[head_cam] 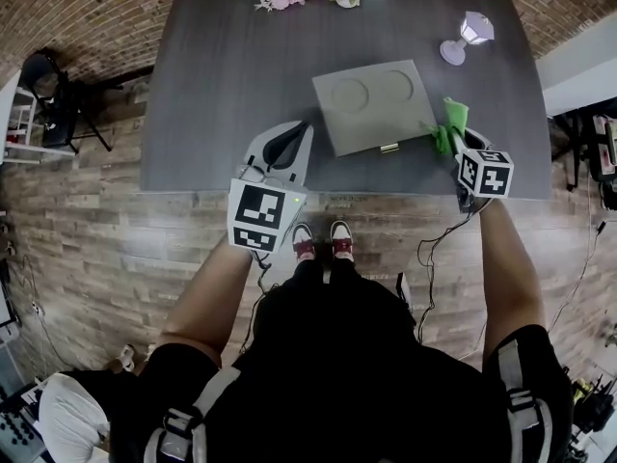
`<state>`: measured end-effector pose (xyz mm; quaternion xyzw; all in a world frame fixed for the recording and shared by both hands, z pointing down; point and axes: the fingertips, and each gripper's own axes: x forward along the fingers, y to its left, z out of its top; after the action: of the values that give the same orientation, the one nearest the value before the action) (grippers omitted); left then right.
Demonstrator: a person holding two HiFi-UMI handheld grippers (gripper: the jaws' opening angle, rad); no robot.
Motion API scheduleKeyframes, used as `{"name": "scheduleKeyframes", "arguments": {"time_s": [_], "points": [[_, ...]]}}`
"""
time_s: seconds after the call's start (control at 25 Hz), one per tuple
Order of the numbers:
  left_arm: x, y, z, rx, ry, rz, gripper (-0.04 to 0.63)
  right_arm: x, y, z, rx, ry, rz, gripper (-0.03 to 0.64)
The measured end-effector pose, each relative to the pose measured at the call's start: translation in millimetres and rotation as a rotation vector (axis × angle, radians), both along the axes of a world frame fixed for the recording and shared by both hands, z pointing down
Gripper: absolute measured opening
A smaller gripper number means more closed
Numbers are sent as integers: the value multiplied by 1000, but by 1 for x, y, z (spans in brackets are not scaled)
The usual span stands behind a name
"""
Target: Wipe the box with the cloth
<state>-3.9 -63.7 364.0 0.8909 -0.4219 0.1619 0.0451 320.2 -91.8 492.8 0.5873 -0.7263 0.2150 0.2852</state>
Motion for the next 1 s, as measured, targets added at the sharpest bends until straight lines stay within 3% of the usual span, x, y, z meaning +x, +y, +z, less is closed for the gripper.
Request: {"name": "scheduleKeyframes", "arguments": {"time_s": [0.2, 0.4, 0.72, 1.0], "points": [[-17, -2, -4, 11, 25, -11, 9, 11, -11, -37, 54, 43, 16, 38], [-35, -7, -17, 31, 61, -19, 9, -14, -26, -78, 106, 65, -11, 38], [-66, -21, -32, 66, 69, -17, 9, -131, -56, -130, 160, -44, -158, 38], [-73, -49, -21, 58, 45, -86, 9, -237, -72, -110, 61, -230, -374, 38]]}}
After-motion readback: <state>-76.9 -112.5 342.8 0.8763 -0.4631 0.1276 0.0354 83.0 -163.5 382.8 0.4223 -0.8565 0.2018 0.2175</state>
